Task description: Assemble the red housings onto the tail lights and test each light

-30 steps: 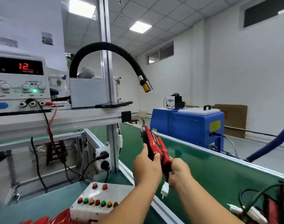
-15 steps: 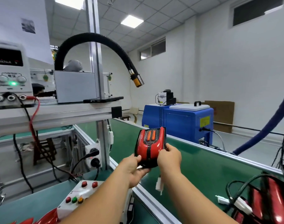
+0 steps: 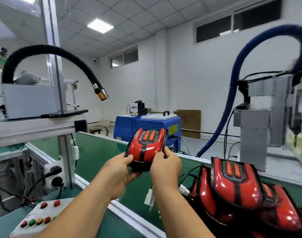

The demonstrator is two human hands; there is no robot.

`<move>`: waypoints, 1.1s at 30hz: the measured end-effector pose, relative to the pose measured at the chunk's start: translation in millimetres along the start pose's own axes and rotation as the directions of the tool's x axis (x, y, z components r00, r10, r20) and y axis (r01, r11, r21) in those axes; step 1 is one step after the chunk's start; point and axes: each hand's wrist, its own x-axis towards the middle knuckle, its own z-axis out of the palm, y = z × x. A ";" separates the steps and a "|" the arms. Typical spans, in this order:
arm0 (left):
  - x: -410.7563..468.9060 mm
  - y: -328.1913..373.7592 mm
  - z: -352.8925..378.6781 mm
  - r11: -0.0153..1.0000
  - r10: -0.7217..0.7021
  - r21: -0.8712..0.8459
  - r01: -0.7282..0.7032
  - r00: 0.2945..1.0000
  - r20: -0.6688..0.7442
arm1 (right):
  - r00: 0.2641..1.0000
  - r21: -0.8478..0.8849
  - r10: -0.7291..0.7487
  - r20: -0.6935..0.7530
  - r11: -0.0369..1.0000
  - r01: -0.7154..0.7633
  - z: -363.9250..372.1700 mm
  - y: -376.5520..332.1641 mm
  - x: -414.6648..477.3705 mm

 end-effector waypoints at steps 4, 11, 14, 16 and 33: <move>-42.2 19.4 55.0 0.998 0.046 0.031 -0.048 0.996 0.079 | 0.991 -0.041 -0.123 -0.044 0.992 0.121 -60.9 -36.8 3.1; -103.6 11.5 156.1 0.991 0.119 0.034 -0.131 0.964 0.236 | 0.970 -0.085 -0.181 -0.164 0.982 0.169 -185.0 -77.6 0.0; -128.6 -12.9 200.9 0.992 0.102 0.032 -0.120 0.937 0.334 | 0.953 -0.104 -0.170 -0.252 0.984 0.148 -243.2 -81.6 -3.5; -140.3 -33.4 227.0 0.986 0.090 0.098 -0.135 0.924 0.373 | 0.942 -0.118 -0.167 -0.290 0.983 0.138 -278.7 -76.6 -4.6; -150.3 -122.4 277.7 0.441 0.111 0.774 -0.455 0.883 0.455 | 0.948 -0.467 0.010 -0.318 0.868 -0.166 -373.2 5.1 -6.9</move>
